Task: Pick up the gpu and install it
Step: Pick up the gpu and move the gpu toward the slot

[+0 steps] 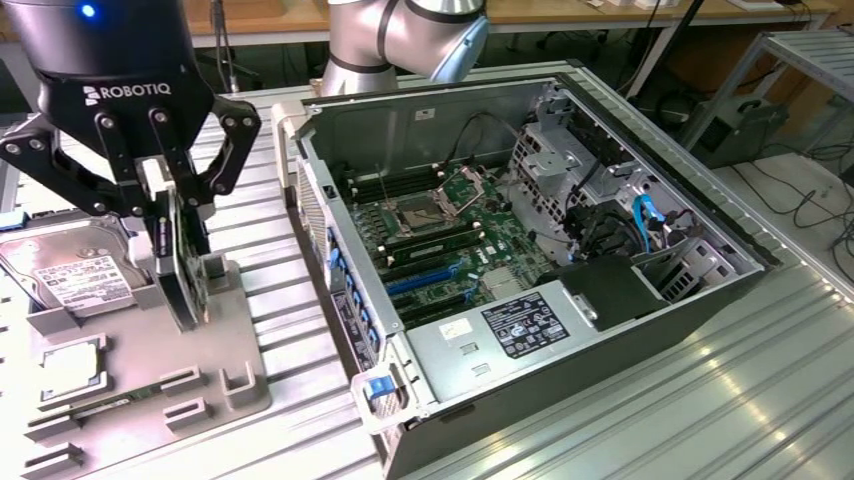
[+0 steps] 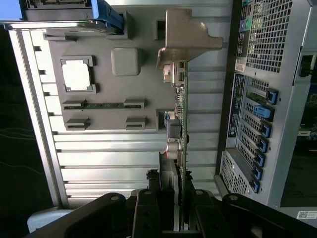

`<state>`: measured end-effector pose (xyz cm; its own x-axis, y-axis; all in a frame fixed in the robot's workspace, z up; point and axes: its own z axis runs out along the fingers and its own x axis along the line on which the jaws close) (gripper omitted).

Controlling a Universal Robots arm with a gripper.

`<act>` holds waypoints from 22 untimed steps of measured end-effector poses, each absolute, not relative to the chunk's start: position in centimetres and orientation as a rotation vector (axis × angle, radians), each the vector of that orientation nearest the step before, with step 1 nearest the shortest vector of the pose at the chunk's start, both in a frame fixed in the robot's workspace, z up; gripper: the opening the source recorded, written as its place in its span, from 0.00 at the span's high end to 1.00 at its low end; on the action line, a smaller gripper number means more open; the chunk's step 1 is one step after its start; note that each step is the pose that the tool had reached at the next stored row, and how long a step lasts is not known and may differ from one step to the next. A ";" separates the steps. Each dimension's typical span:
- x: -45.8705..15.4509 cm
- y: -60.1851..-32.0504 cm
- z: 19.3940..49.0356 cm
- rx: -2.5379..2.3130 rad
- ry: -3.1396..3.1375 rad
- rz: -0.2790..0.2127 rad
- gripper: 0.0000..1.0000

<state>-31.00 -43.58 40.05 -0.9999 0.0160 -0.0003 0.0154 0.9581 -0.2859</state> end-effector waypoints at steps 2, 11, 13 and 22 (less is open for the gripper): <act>-31.0 -43.6 40.5 -0.024 -3.107 0.427 0.72; -31.0 -43.6 41.6 0.000 -3.120 0.269 0.72; -31.0 -43.5 41.9 0.119 -3.123 0.282 0.72; -30.8 -43.3 42.9 0.120 -3.132 0.211 0.72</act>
<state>-30.80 -43.33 42.90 -0.9971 -0.0761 0.0058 -0.0762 0.9881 -0.1336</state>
